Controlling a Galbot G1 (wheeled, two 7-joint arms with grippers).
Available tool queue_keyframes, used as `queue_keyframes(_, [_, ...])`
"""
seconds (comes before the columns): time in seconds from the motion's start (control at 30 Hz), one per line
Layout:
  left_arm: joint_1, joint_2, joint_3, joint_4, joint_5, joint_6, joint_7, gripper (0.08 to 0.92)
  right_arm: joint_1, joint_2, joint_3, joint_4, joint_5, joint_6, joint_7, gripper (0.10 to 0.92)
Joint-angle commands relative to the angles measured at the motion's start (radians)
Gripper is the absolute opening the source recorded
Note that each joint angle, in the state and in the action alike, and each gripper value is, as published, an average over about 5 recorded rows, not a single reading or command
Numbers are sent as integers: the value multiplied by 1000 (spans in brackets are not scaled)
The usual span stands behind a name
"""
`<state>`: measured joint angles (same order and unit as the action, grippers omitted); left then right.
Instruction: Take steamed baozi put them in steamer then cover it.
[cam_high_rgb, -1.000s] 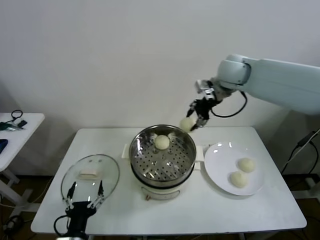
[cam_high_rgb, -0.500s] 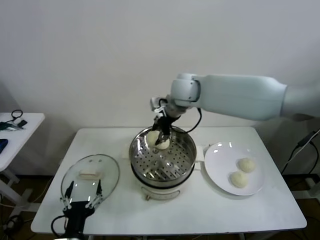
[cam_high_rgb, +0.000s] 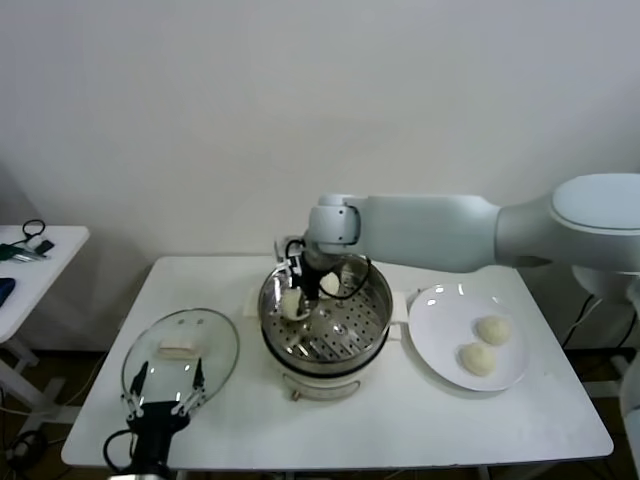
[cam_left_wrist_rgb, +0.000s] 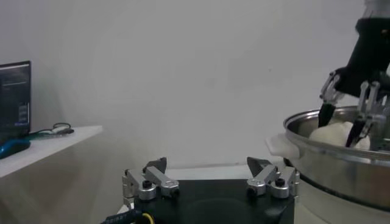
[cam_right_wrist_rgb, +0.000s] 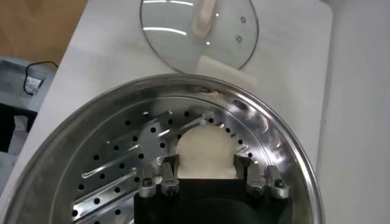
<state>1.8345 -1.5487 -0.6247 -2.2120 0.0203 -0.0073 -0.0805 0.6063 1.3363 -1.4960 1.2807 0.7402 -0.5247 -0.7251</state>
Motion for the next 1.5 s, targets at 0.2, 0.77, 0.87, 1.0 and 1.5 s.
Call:
queue_keyframes(0.2, [-3, -3, 2, -2, 2, 3, 1, 823, 8, -4, 6, 1, -13, 9, -19, 784])
queue_keyframes(0.77, [9, -11, 13, -14, 30, 1, 2, 823, 355, -597, -210, 184, -141, 277, -337, 823])
queue_keyframes(0.87, [9, -14, 13, -14, 32, 0, 0, 823, 293, -700, -220, 195, -213, 295, -335, 823])
queue_keyframes(1.0, [15, -17, 14, -14, 38, -4, -1, 823, 141, -787, -138, 184, -334, 303, -317, 823])
queue_keyframes(1.5, [35, -17, 13, -14, 52, -18, -7, 823, -372, -868, 231, 110, -586, 292, -283, 823])
